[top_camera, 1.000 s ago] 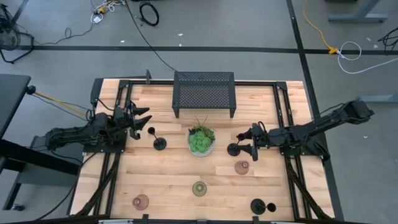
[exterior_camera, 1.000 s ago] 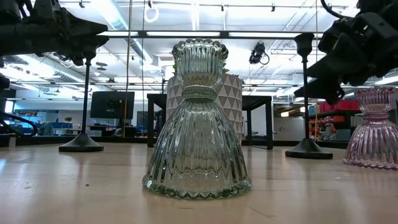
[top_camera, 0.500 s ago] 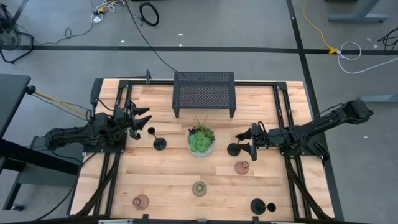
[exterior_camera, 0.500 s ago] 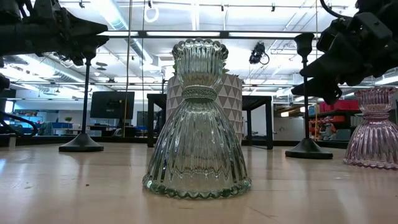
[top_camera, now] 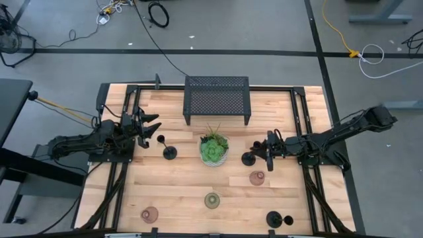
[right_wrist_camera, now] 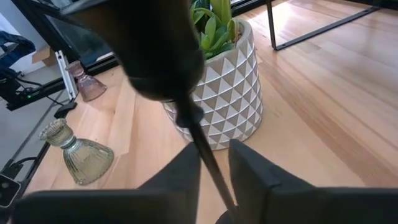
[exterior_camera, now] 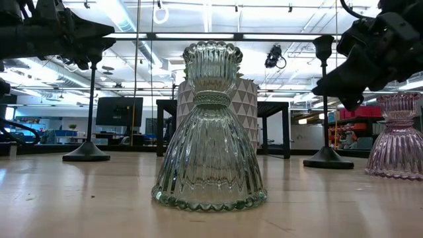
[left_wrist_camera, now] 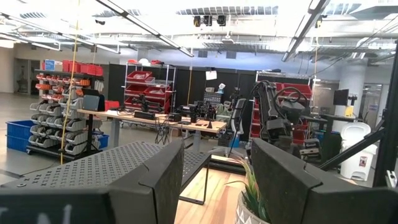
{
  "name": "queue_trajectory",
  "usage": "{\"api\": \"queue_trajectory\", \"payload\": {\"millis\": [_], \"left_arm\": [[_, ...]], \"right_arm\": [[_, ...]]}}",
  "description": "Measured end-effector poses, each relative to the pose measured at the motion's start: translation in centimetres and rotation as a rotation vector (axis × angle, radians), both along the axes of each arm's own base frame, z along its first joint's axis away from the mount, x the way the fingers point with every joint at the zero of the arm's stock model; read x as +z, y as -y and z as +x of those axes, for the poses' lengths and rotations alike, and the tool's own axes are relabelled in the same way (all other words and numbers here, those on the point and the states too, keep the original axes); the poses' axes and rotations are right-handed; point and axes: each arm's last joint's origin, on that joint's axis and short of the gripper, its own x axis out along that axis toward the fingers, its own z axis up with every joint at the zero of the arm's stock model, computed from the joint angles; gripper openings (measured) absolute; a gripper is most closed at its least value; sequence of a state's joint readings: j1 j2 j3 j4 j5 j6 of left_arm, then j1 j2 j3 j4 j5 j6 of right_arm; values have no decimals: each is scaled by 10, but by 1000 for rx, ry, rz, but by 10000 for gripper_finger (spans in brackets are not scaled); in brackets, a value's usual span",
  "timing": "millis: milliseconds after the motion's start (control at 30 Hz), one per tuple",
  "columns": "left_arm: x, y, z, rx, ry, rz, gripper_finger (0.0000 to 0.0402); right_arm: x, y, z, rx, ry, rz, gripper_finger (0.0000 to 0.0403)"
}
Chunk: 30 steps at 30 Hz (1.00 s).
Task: Pick & Place candle stick holders
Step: Put the top right black candle holder on the shelf
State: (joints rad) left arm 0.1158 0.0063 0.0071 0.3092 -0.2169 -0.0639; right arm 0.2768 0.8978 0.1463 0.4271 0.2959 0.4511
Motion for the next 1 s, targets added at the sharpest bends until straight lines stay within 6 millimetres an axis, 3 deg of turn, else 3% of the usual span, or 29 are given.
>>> {"api": "queue_trajectory", "payload": {"millis": [233, 1000], "left_arm": [[0, 0, 0, 0, 0, 0, 190], [0, 0, 0, 2, -3, 7, 190]], "right_arm": [[1, 0, 0, 2, 6, -37, 10], [5, 5, 2, -23, 43, -86, 6]]}}
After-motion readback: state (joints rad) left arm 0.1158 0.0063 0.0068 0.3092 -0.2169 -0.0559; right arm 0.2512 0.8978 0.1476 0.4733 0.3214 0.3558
